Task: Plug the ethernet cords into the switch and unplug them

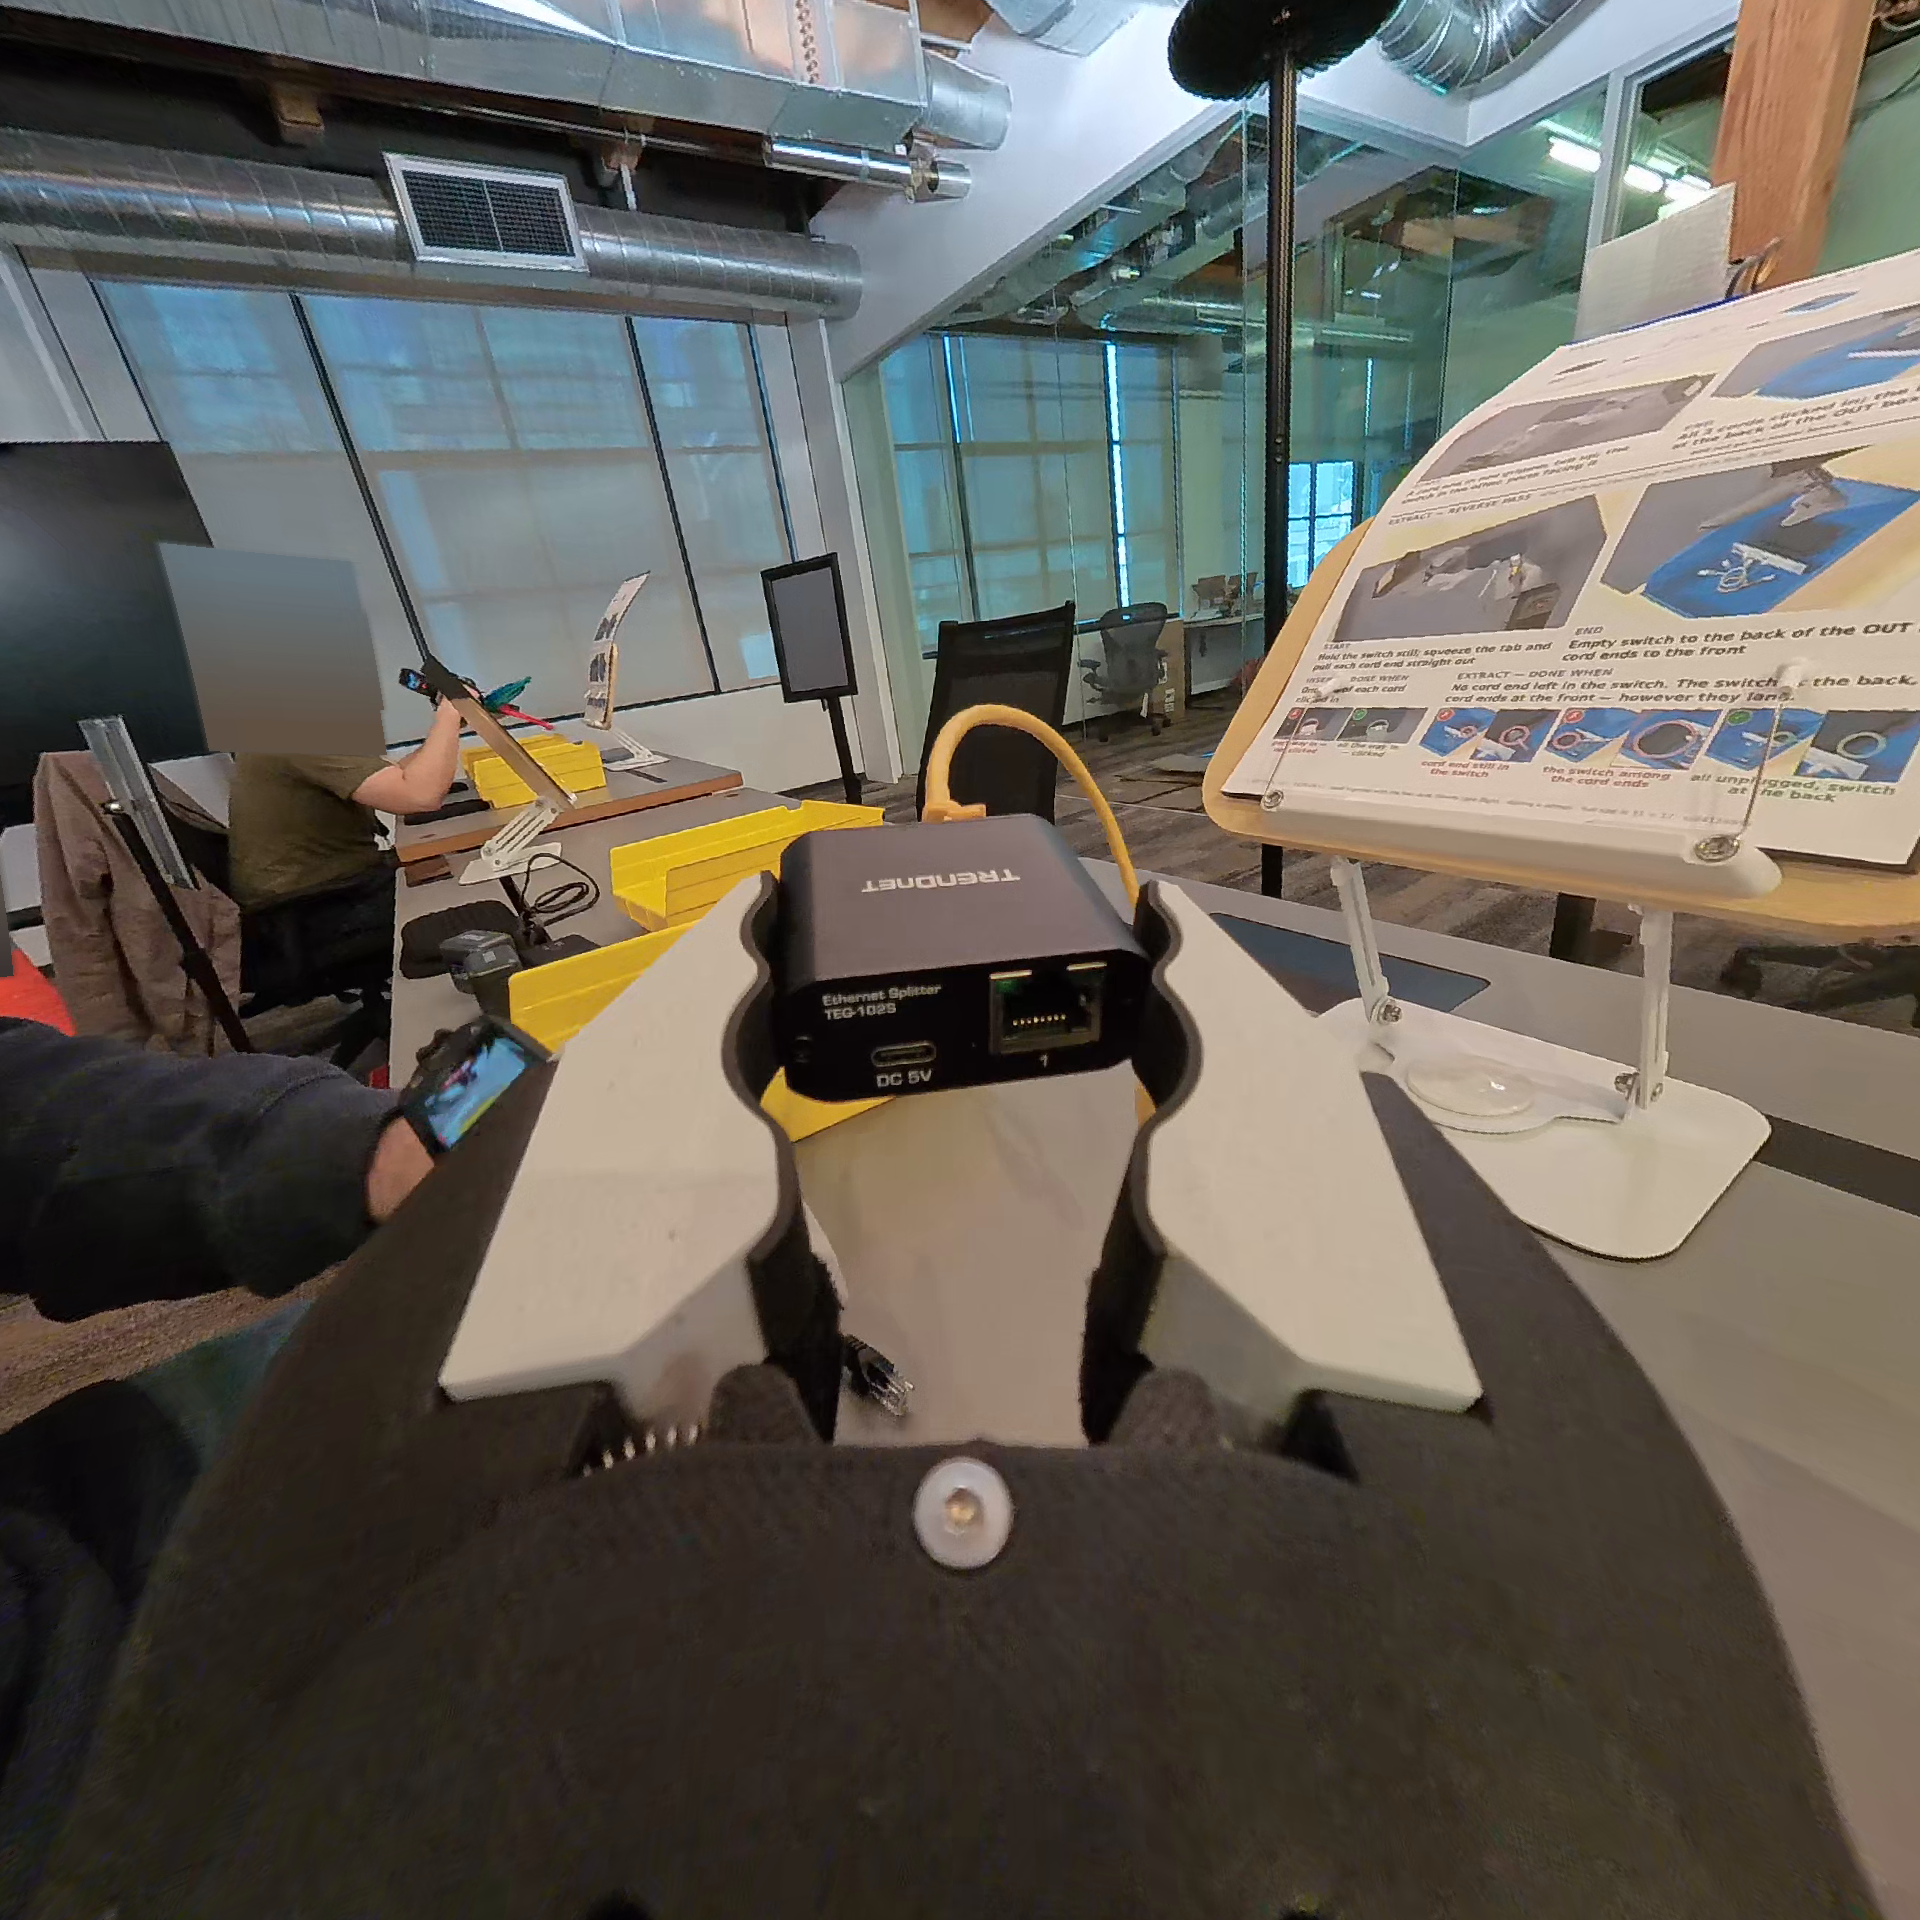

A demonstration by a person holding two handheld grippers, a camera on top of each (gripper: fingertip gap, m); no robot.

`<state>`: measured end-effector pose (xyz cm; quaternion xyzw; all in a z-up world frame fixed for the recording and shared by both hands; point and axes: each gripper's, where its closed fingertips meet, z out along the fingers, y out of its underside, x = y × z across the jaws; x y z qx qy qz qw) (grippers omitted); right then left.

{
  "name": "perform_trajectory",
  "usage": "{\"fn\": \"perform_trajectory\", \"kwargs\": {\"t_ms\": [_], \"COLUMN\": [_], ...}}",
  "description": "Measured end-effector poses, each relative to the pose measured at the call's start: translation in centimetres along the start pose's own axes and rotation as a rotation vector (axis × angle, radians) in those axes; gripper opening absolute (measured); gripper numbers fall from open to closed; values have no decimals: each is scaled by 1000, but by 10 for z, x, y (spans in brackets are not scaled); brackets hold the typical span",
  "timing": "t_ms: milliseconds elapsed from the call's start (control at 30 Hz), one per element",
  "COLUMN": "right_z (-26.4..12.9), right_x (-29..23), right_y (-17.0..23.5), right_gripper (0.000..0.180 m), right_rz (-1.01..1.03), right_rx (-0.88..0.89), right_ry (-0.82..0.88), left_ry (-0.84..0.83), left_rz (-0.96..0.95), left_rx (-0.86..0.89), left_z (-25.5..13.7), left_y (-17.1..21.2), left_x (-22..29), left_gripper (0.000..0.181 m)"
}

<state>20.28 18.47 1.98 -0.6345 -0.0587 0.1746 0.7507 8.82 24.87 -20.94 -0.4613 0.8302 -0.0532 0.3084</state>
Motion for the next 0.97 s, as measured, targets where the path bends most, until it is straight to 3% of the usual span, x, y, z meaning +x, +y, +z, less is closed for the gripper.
{"fn": "perform_trajectory", "kwargs": {"t_ms": [133, 600, 767, 967], "right_z": [0, -4, -7, -8], "right_x": [-2, -2, 0, 2], "right_y": [-1, -2, -2, 3], "right_gripper": [67, 67, 67, 67], "right_rz": [1, 5, 8, 17], "right_rx": [3, 15, 19, 8], "right_ry": [-6, -12, -8, -16], "left_ry": [-71, -206, -117, 132], "left_rz": [101, 225, 124, -136], "left_rx": [-61, -71, -25, 91], "left_z": [13, 29, 28, 10], "left_y": [8, 4, 3, -10], "left_x": [-5, -22, -21, -24], "left_gripper": [12, 9, 8, 8]}}
